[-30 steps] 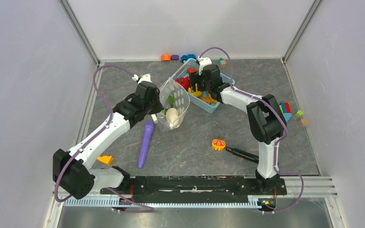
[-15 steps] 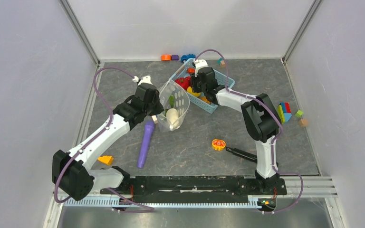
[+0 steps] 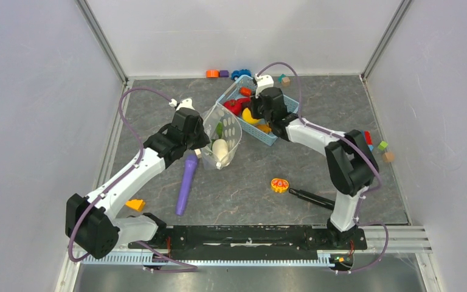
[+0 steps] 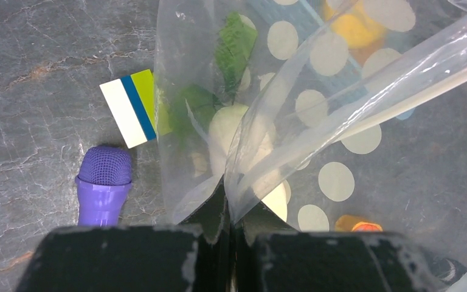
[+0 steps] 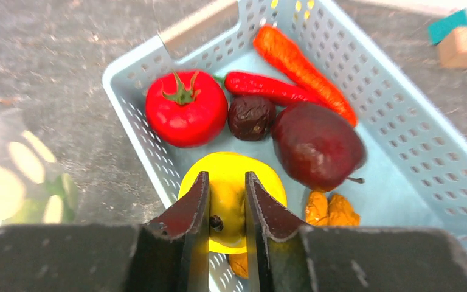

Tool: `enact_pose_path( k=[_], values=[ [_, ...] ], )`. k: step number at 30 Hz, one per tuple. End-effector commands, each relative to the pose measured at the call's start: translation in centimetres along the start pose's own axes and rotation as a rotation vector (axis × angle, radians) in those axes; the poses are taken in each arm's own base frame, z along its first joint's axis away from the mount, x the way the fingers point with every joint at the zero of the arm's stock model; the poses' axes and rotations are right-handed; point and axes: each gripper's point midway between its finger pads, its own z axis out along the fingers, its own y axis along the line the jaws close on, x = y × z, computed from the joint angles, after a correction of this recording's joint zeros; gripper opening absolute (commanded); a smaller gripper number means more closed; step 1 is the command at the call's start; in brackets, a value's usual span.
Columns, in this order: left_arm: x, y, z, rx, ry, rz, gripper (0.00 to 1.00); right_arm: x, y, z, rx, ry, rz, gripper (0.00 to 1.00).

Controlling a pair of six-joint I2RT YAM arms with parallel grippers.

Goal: Place the food in the zip-top bag and seal the zipper
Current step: Pick up the fake fruit from the bin.

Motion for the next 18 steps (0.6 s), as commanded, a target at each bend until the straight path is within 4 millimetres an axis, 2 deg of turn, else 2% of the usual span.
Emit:
enact_pose_path(
  k=[1,11,15,18],
  values=[
    [-1.0,-1.0,-0.4,0.042,-0.035,-0.049,0.02,-7.7,0.3,-4.8,-0.013,-0.213,0.014,0.0],
    [-1.0,-1.2,-0.2,0.051,-0.034,-0.062,0.02,-13.8,-0.2,-14.8,-0.048,-0.43,-0.014,0.0],
    [-0.9,-1.7,-0.2,0.069,-0.019,-0.064,0.02,-15.3,1.0,-18.4,-0.138,-0.513,-0.02,0.0],
    [-0.8,-1.7,0.0,0.07,-0.016,-0.07,0.02,-16.2,2.7,-21.0,-0.253,-0.572,-0.033,0.0]
  ],
)
